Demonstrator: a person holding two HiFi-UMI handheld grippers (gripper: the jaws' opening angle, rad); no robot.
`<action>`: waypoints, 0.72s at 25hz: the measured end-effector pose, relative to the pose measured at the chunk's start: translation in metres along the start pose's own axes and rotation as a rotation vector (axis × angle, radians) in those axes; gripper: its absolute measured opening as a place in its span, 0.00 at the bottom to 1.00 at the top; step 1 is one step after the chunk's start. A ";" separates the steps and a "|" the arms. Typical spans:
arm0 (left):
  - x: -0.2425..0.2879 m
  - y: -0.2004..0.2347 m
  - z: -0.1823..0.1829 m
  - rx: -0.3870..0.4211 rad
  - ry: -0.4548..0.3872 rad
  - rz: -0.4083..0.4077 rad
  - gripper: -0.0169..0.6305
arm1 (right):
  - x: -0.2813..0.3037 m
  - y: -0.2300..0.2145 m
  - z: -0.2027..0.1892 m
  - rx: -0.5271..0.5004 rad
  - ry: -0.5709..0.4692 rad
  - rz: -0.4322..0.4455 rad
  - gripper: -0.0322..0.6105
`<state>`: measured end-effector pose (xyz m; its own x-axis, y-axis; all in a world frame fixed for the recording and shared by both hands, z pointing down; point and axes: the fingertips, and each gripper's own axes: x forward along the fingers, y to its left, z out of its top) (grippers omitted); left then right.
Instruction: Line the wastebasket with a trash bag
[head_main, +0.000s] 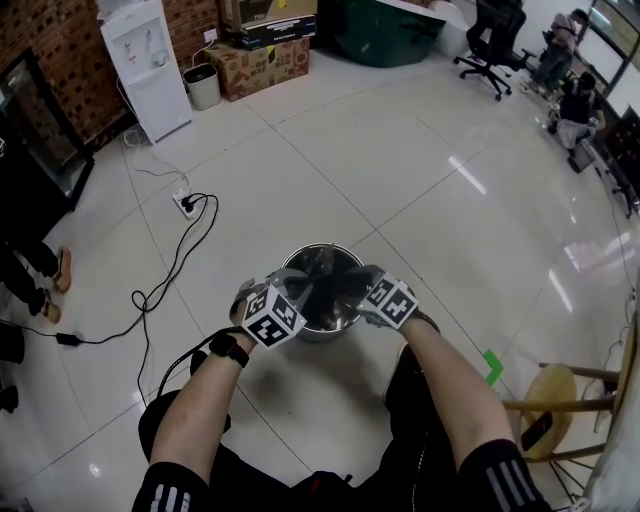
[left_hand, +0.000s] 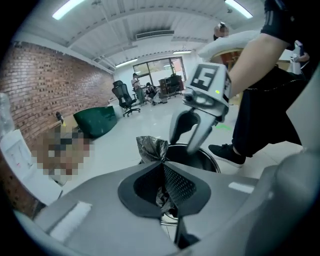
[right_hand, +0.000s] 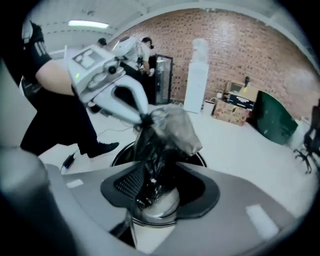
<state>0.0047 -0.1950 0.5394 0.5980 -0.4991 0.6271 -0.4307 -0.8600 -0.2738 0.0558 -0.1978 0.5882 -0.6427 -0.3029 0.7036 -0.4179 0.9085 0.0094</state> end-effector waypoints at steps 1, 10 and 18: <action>-0.001 -0.009 0.004 0.021 -0.006 -0.015 0.03 | -0.008 -0.008 0.006 0.078 -0.052 -0.005 0.36; -0.007 -0.095 0.026 0.225 -0.037 -0.137 0.03 | -0.057 -0.040 -0.001 0.714 -0.277 0.121 0.37; 0.008 -0.158 0.012 0.331 0.014 -0.262 0.03 | -0.062 -0.028 -0.018 0.866 -0.251 0.216 0.43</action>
<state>0.0852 -0.0647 0.5787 0.6479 -0.2598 0.7161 -0.0239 -0.9465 -0.3218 0.1186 -0.1997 0.5569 -0.8405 -0.2977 0.4528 -0.5418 0.4507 -0.7094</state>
